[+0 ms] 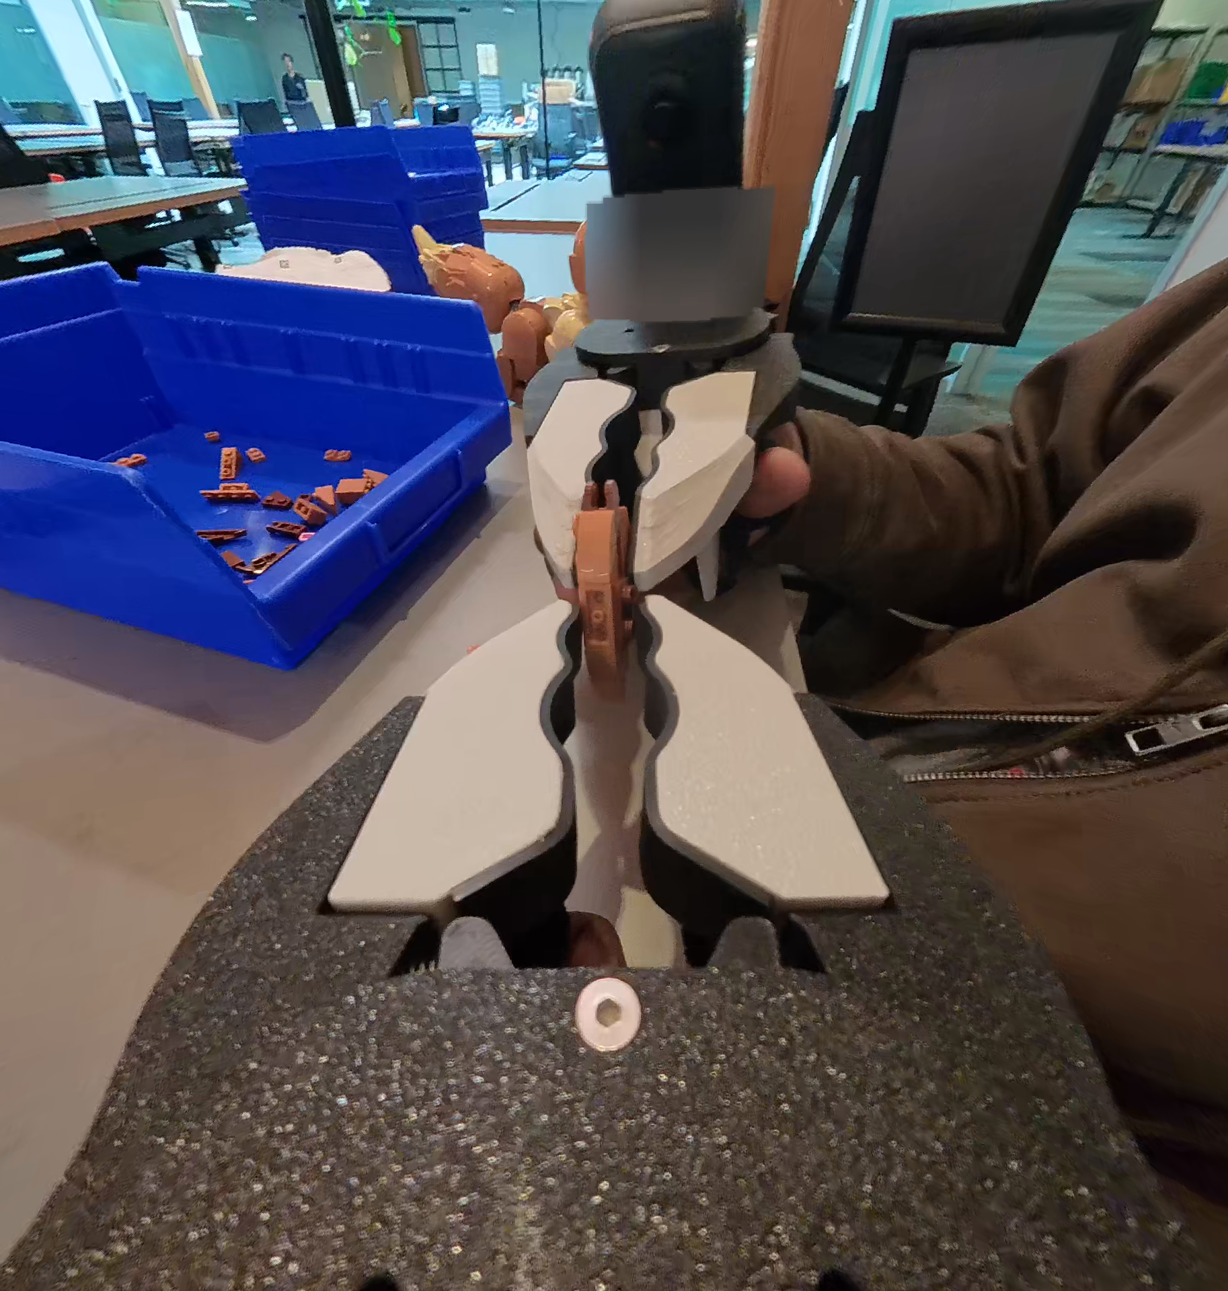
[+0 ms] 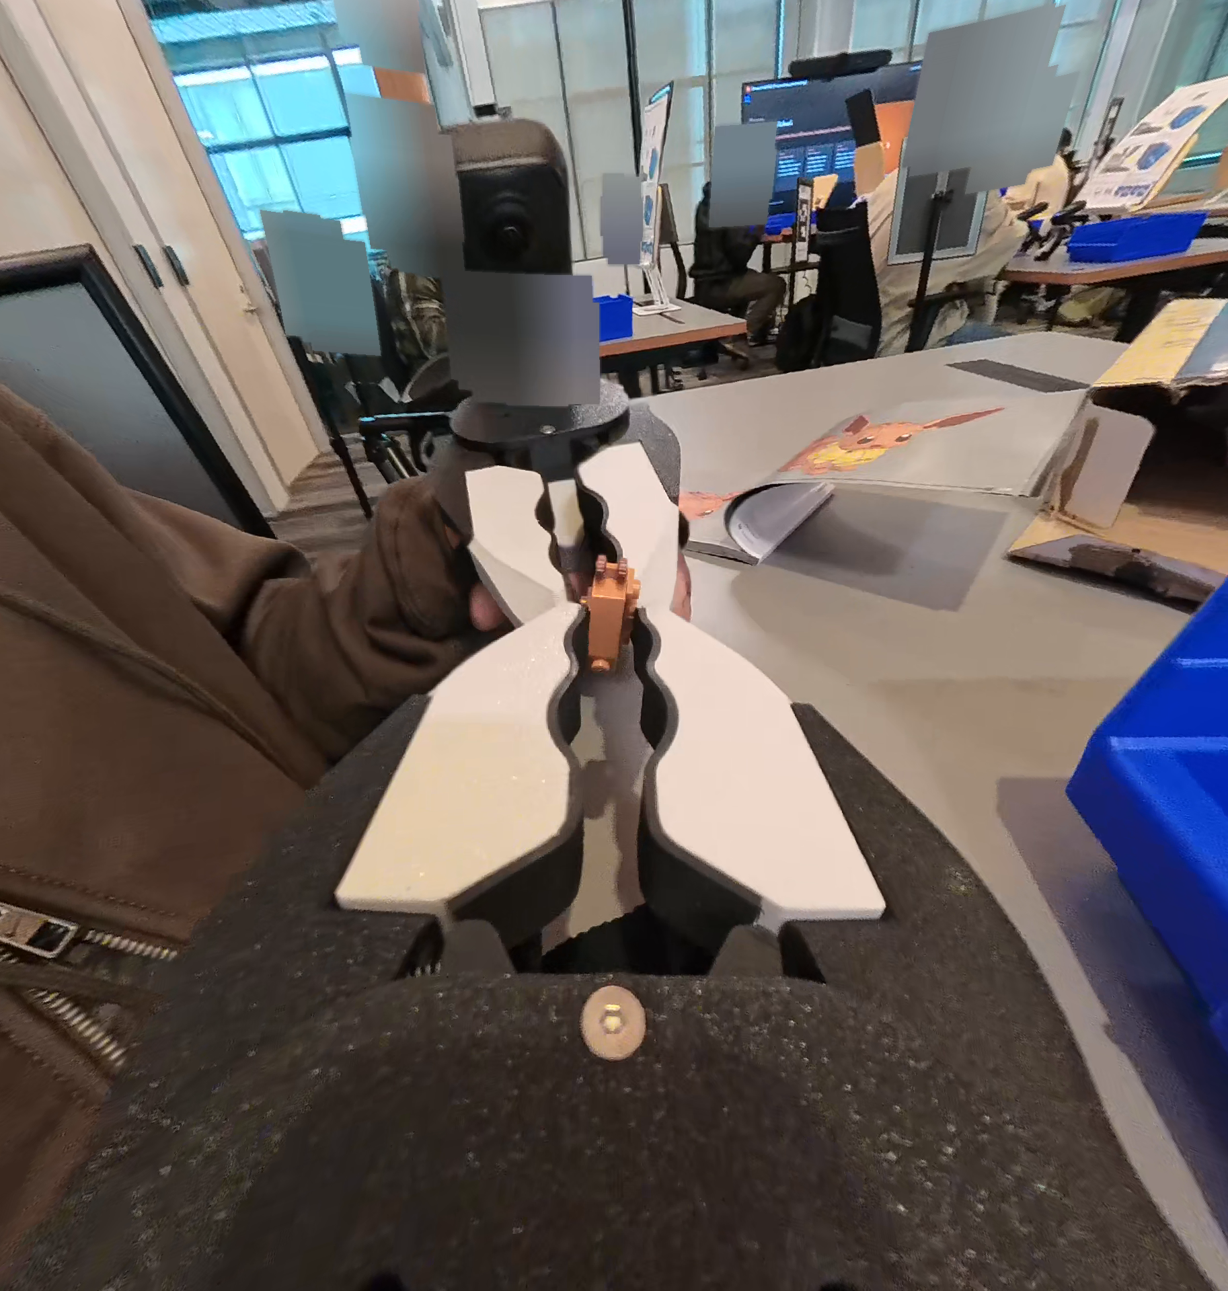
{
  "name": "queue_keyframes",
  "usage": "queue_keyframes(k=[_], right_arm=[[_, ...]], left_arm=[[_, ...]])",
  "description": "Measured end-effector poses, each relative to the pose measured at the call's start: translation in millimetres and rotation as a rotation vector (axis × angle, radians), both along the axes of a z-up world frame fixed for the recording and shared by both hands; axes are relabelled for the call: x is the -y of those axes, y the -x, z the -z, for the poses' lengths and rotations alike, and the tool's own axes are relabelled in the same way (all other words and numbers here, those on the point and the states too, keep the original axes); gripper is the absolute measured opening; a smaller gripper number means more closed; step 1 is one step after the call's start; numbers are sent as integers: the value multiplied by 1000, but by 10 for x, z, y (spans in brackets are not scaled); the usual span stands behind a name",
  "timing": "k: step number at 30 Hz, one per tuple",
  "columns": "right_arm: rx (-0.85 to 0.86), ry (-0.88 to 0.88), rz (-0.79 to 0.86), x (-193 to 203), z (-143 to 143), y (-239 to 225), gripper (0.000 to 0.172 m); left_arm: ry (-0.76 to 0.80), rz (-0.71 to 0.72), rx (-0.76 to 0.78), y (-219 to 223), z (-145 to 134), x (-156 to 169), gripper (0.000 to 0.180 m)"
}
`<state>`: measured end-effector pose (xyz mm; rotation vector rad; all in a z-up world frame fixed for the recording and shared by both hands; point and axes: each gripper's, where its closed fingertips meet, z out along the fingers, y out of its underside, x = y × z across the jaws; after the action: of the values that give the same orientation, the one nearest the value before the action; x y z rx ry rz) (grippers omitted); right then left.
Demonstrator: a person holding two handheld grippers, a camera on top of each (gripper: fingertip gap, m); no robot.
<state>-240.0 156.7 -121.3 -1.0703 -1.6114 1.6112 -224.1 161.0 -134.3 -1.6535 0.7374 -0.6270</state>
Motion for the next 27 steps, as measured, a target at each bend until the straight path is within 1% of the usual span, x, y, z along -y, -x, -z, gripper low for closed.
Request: queue_keyframes(k=[4,7,10,12,18,20,23,25,26,27], right_arm=[[-13,77,-26,-24,-70,-42,11],[-9,103,-46,-15,-80,-58,11],[-7,102,-56,1,-77,-66,11],[-11,110,-68,15,-89,-77,11],[-37,130,-67,17,-135,-85,11],[-38,141,-57,-3,-144,-84,17],[-36,147,-65,8,-145,-89,17],[-27,131,-63,24,-121,-82,15],[-29,127,-59,17,-120,-83,9],[-28,127,-60,14,-122,-88,9]], left_arm=[[17,43,80,-2,-63,69,19],[43,72,128,-25,-85,95,21],[52,74,123,-37,-64,91,19],[48,77,128,-35,-70,92,13],[30,80,143,-21,-118,92,13],[21,68,157,9,-144,82,12],[24,57,158,23,-141,68,13],[28,63,150,7,-127,71,12],[29,67,150,0,-126,76,12],[29,70,152,-8,-129,78,13]])
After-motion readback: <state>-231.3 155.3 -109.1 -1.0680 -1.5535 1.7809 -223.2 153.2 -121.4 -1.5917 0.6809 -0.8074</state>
